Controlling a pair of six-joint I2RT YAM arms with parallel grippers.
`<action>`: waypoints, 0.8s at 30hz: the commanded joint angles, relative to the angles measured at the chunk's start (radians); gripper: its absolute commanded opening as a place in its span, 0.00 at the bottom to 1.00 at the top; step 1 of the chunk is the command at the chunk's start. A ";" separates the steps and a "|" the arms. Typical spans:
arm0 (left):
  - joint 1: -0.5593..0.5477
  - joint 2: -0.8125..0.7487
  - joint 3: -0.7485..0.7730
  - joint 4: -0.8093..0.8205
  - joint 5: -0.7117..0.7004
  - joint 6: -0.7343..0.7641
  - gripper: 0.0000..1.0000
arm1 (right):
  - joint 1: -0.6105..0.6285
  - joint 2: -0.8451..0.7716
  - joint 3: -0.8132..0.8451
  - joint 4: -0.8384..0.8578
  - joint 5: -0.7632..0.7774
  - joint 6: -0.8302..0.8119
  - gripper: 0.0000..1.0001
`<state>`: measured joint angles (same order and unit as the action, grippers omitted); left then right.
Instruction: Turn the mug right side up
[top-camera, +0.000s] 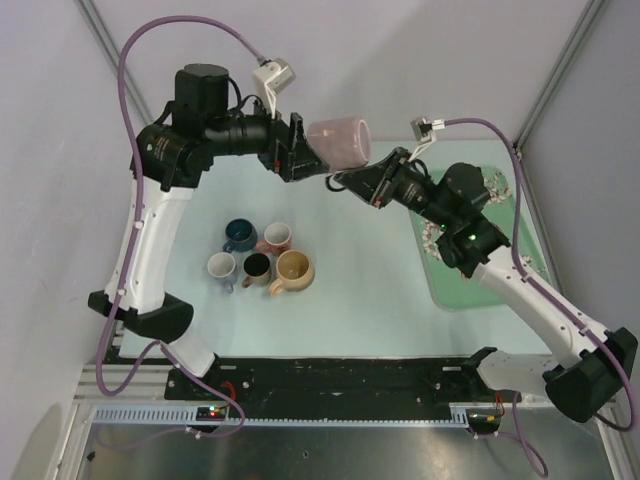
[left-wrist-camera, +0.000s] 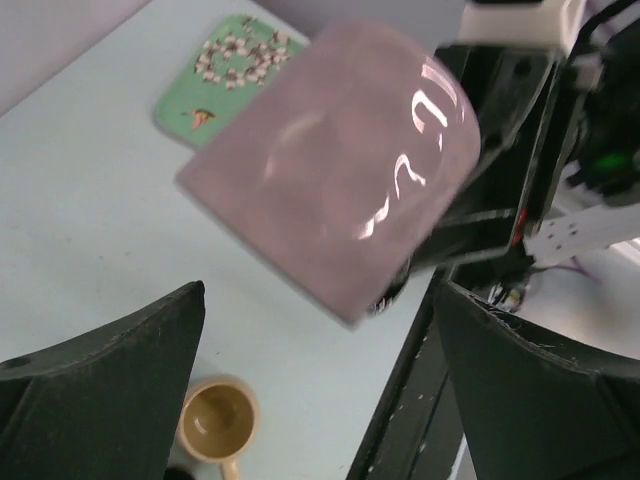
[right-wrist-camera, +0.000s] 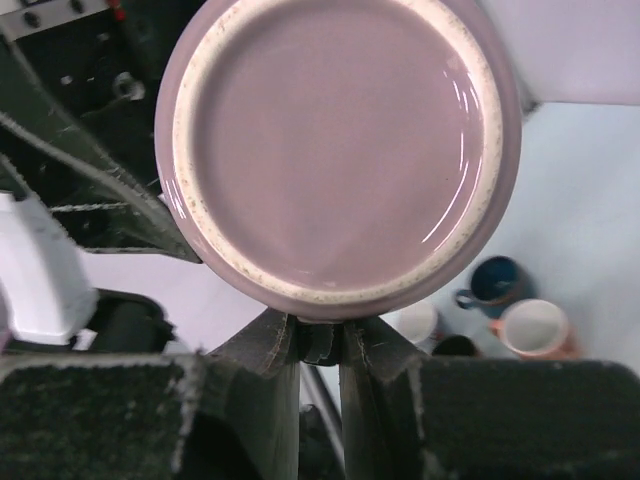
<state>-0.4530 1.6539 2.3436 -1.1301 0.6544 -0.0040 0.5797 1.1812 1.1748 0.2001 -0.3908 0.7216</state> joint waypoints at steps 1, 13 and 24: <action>0.006 -0.038 0.040 0.120 0.072 -0.157 0.97 | 0.051 0.024 0.011 0.358 -0.028 0.150 0.00; 0.009 -0.064 -0.048 0.189 0.255 -0.235 0.03 | 0.110 0.159 0.023 0.414 -0.092 0.278 0.00; -0.109 -0.009 -0.349 0.192 -0.389 0.163 0.00 | -0.006 -0.003 0.002 -0.631 0.530 0.024 0.98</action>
<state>-0.4747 1.5963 2.0579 -0.9932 0.5632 -0.0608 0.6521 1.2606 1.1721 0.0391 -0.2268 0.8177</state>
